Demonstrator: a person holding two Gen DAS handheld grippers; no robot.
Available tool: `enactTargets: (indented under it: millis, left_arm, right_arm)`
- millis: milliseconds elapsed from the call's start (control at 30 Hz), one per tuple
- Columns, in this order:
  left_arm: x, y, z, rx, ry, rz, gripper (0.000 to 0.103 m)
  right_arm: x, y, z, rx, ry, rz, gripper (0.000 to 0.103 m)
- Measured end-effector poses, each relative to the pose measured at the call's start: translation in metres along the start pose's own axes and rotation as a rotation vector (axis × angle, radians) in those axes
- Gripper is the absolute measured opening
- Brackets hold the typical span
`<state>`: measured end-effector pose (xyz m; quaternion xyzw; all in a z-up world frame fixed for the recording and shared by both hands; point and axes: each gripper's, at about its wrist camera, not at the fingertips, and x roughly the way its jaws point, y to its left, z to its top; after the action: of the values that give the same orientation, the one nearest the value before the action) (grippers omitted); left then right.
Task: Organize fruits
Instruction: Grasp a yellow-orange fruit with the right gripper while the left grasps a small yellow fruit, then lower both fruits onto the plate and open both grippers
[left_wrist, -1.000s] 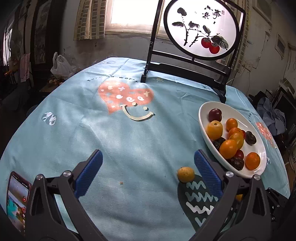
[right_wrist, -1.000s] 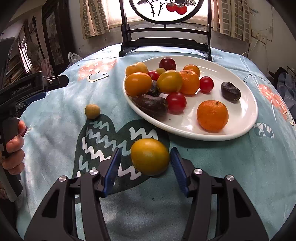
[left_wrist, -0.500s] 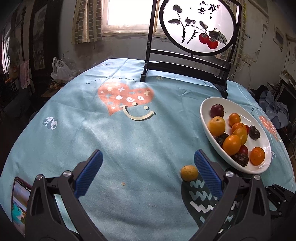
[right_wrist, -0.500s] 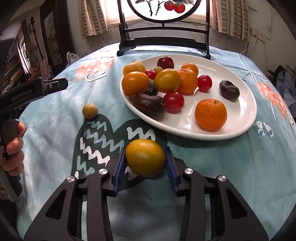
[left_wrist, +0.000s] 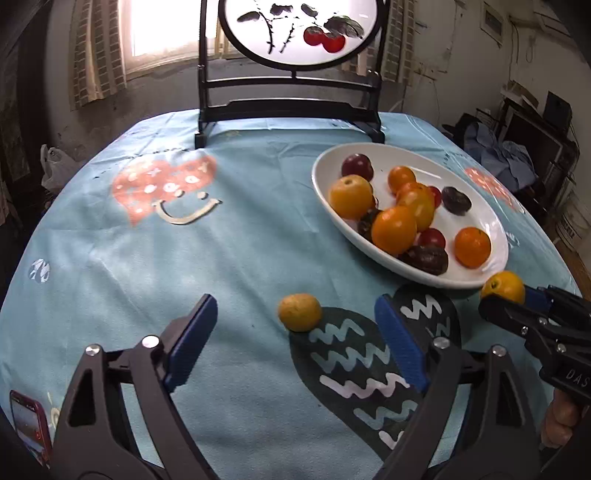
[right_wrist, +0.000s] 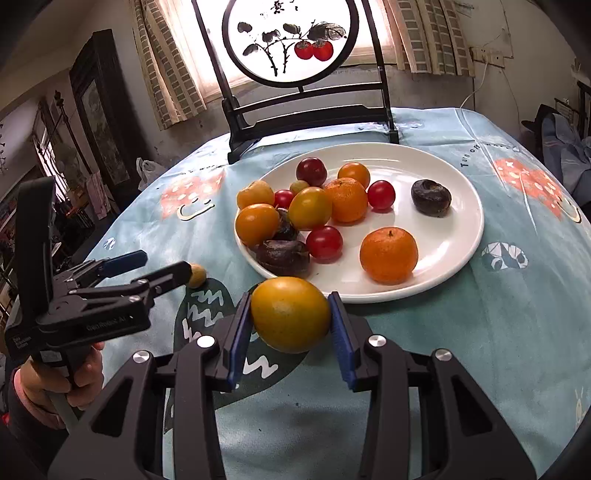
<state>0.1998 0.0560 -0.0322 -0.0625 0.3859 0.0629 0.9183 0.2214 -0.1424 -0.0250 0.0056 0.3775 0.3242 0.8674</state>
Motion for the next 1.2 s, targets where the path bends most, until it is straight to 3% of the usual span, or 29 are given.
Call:
enactTargets:
  millis: [67, 167, 300, 533, 600, 900, 1200]
  left_arm:
    - [0.007, -0.001, -0.002, 0.005, 0.026, -0.025, 0.071]
    - [0.017, -0.001, -0.003, 0.019, 0.04, -0.025, 0.068]
    - [0.031, -0.003, -0.007, 0.037, 0.088, -0.025, 0.052]
    - [0.03, -0.004, -0.008, 0.042, 0.088, 0.004, 0.039]
    - [0.028, -0.002, -0.009, 0.036, 0.083, 0.011, 0.03]
    - [0.005, -0.021, -0.017, 0.07, 0.032, -0.003, 0.03]
    - [-0.04, -0.044, -0.012, 0.06, -0.077, -0.086, 0.03]
  right_arm:
    - [-0.001, 0.001, 0.0, -0.002, -0.001, 0.001, 0.041]
    - [-0.001, 0.001, 0.0, -0.004, -0.001, 0.001, 0.041]
    - [-0.002, 0.002, 0.0, -0.007, -0.005, -0.004, 0.041]
    - [-0.006, 0.004, -0.002, -0.042, -0.026, -0.059, 0.041]
    - [-0.007, 0.003, -0.003, -0.039, -0.028, -0.061, 0.041]
    - [-0.023, 0.004, -0.013, -0.02, -0.059, -0.041, 0.041]
    - [-0.04, 0.007, -0.012, -0.022, -0.133, 0.017, 0.041]
